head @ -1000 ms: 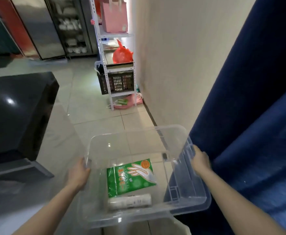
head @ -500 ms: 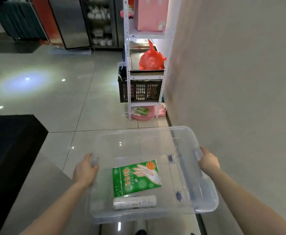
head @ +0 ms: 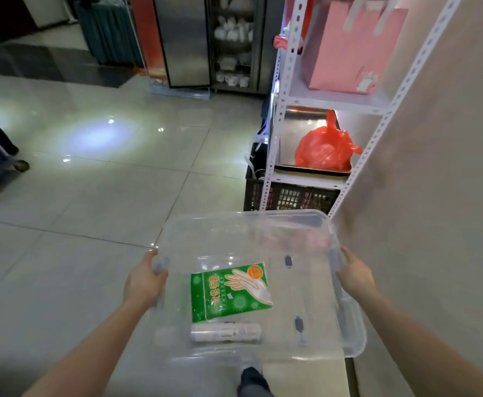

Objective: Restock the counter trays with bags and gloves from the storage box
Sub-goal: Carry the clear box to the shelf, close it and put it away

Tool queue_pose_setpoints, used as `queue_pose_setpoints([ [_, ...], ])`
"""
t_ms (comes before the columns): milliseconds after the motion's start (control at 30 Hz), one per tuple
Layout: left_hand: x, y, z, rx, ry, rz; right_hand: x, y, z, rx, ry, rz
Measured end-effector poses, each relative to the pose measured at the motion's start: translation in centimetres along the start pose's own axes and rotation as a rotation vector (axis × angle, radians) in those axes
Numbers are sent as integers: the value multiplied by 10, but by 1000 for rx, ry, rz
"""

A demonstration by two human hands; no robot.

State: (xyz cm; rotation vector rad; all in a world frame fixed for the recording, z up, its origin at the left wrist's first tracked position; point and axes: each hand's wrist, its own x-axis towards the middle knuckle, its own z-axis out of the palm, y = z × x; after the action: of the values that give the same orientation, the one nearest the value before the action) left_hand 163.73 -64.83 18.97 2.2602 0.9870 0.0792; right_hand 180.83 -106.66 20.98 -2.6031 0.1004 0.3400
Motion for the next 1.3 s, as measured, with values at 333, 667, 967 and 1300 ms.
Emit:
queue_pose_setpoints([
  [333, 197, -20, -83, 30, 192, -207, 206, -245, 76, -5, -205, -223],
  [667, 465, -48, -141, 25, 188, -161, 357, -441, 173, 16, -217, -200],
  [967, 718, -6, -159, 79, 83, -21, 474, -546, 198, 94, -132, -58],
  [1300, 997, 106, -128, 148, -70, 152, 675, -632, 230, 199, -100, 194],
])
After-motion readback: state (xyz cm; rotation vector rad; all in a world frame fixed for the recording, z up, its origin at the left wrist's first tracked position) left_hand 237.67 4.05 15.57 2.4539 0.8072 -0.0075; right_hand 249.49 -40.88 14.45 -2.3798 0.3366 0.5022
